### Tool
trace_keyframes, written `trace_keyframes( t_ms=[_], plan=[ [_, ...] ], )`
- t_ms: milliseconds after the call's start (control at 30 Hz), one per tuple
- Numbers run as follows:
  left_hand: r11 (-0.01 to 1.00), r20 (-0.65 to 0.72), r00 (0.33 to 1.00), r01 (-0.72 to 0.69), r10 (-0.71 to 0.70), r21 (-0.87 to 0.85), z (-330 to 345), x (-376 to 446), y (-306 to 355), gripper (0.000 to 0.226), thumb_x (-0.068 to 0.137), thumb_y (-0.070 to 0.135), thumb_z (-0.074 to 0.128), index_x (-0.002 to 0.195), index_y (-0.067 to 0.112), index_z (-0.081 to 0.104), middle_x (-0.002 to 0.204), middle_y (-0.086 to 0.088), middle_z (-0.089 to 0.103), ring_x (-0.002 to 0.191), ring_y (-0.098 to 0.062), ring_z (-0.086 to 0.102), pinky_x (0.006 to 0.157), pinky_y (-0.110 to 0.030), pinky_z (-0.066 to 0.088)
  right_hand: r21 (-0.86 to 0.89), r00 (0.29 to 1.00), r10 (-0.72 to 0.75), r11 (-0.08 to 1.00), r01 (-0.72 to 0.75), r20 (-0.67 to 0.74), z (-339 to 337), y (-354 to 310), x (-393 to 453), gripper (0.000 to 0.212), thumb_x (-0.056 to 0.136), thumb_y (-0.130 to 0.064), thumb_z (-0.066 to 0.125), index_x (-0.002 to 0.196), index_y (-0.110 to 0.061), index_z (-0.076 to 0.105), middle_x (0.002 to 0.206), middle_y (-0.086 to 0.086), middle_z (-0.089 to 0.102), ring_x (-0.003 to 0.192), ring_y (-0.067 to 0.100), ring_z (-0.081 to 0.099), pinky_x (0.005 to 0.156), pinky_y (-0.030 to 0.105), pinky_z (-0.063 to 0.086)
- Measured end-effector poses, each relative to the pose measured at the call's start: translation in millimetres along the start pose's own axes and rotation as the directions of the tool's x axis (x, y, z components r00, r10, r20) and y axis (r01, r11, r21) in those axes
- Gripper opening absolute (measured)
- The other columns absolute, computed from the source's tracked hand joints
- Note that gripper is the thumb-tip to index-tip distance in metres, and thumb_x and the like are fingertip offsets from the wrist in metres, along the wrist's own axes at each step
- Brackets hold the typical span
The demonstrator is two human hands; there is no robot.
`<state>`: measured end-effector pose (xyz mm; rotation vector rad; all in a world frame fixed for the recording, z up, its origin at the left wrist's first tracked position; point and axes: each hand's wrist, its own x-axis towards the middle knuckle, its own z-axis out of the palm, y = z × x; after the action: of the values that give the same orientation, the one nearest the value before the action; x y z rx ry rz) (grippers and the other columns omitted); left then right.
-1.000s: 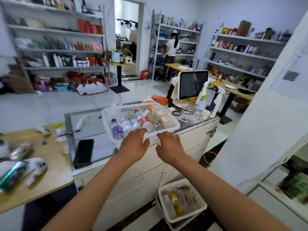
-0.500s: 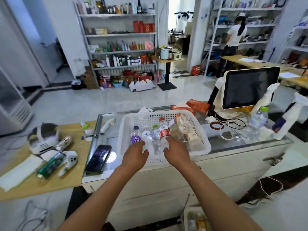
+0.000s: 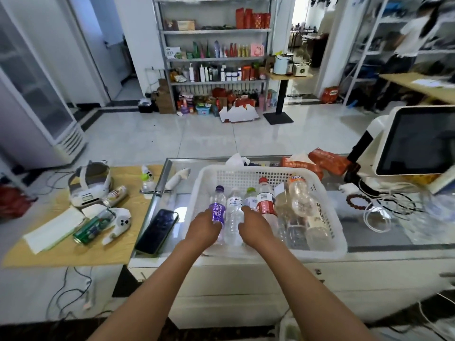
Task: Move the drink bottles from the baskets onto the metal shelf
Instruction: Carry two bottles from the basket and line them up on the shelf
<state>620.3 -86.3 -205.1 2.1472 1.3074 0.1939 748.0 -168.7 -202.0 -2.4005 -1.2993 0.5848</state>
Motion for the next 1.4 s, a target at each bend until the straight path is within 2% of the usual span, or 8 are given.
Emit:
trace_keyframes(
  t_ms=[167,433,633,767,933,1133,1267,1400],
  plan=[
    [0.993,0.087,0.991,0.095,-0.101,0.070,10,28,-8,0.027,0.093,0.021,0.049,0.114,0.006,0.058,0.117,-0.016,0.062,0.108,-0.032,0.058,0.078,-0.029,0.040,0.024,0.994,0.070,0.997,-0.072,0.087,9,-5,22,0.038,0.097,-0.014,0.048,0.135,-0.006,0.049,0.134,0.016,0.057,0.120,0.033,0.056,0.089,0.032,0.046],
    [0.954,0.140,0.971,0.151,-0.192,0.260,26,65,-3,0.033,0.082,0.035,0.061,0.107,0.015,0.064,0.107,-0.007,0.067,0.100,-0.025,0.063,0.075,-0.027,0.046,0.031,0.961,0.214,0.974,-0.222,0.177,18,-6,51,0.012,0.096,-0.013,0.051,0.085,-0.008,0.050,0.111,0.020,0.067,0.096,0.035,0.069,0.080,0.037,0.058],
    [0.931,0.143,0.955,0.207,-0.259,0.299,33,78,-1,0.033,0.076,0.042,0.068,0.100,0.019,0.064,0.097,0.001,0.069,0.093,-0.017,0.066,0.072,-0.024,0.047,0.013,0.936,0.267,0.961,-0.277,0.228,30,-3,61,0.017,0.097,-0.010,0.053,0.112,-0.004,0.056,0.113,0.018,0.062,0.094,0.035,0.069,0.081,0.043,0.060],
    [0.949,0.168,0.943,0.259,-0.289,0.180,35,81,1,0.028,0.074,0.035,0.069,0.095,0.016,0.064,0.093,0.000,0.068,0.086,-0.017,0.065,0.062,-0.022,0.043,0.044,0.944,0.252,0.963,-0.266,0.212,33,4,63,0.012,0.098,-0.015,0.054,0.090,-0.008,0.050,0.101,0.018,0.064,0.090,0.037,0.070,0.075,0.042,0.061],
    [0.922,0.171,0.915,0.381,-0.365,-0.072,33,80,-5,0.044,0.058,0.026,0.079,0.097,0.013,0.063,0.085,0.000,0.064,0.071,-0.016,0.060,0.047,-0.021,0.036,0.033,0.961,0.213,0.975,-0.222,0.176,36,9,63,0.018,0.099,-0.022,0.054,0.103,-0.005,0.058,0.113,0.019,0.065,0.097,0.035,0.068,0.081,0.039,0.056],
    [0.858,0.178,0.915,0.402,-0.362,-0.320,21,77,-5,0.036,0.059,0.020,0.084,0.080,0.013,0.056,0.081,-0.007,0.063,0.074,-0.023,0.062,0.062,-0.026,0.049,-0.044,0.979,0.168,0.985,-0.164,0.112,40,12,58,0.029,0.101,-0.027,0.052,0.112,-0.003,0.062,0.115,0.016,0.066,0.101,0.032,0.065,0.082,0.034,0.053],
    [0.832,0.160,0.941,0.340,-0.300,-0.439,4,76,1,0.063,0.047,0.021,0.090,0.101,0.008,0.060,0.093,-0.010,0.066,0.082,-0.024,0.065,0.068,-0.034,0.056,-0.089,0.988,0.129,0.989,-0.121,0.090,40,10,55,0.035,0.101,-0.035,0.051,0.116,-0.005,0.062,0.118,0.015,0.064,0.109,0.030,0.062,0.085,0.032,0.048],
    [0.835,0.057,0.976,0.212,-0.212,-0.507,-32,74,14,0.058,0.057,0.017,0.089,0.103,0.013,0.053,0.095,-0.005,0.063,0.086,-0.020,0.061,0.064,-0.029,0.046,-0.073,0.983,0.148,0.987,-0.140,0.111,40,4,56,0.034,0.098,-0.042,0.055,0.108,-0.010,0.062,0.112,0.011,0.068,0.099,0.028,0.067,0.081,0.033,0.052]
  ],
)
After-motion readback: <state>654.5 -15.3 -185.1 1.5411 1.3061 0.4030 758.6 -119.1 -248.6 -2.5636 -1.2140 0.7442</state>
